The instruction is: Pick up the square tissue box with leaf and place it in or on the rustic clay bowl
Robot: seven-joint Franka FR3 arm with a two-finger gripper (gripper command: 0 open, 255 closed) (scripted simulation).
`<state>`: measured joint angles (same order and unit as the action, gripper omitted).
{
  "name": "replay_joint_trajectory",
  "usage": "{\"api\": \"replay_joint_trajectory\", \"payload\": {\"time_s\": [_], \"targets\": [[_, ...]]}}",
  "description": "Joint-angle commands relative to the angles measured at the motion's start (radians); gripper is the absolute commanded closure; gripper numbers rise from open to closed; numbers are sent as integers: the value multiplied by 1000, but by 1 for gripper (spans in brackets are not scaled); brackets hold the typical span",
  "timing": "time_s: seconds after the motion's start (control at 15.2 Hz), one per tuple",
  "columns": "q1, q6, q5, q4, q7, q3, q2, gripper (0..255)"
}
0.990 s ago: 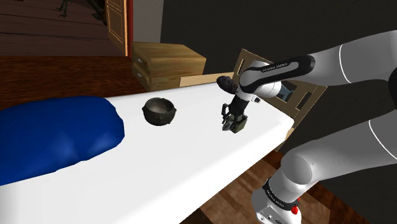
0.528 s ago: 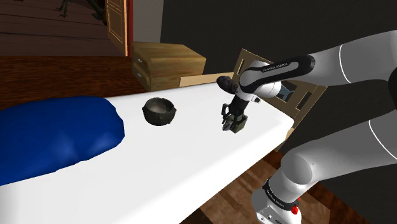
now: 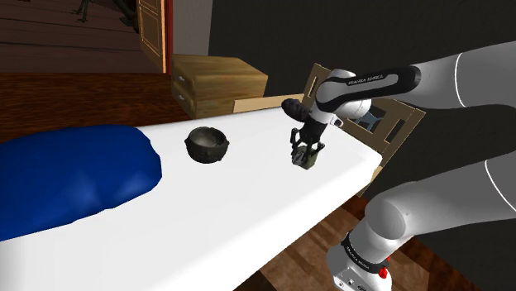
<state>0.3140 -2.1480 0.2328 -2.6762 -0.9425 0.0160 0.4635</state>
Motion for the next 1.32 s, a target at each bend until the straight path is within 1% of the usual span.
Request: {"api": "replay_joint_trajectory", "payload": {"time_s": [0.0,0.59,1.25], "targets": [[3,33,-6,15,-6,1,18,255],[9,170,-23,97,-34,2,75,255],[12,312,-36,208,-61,4,109,255]]}}
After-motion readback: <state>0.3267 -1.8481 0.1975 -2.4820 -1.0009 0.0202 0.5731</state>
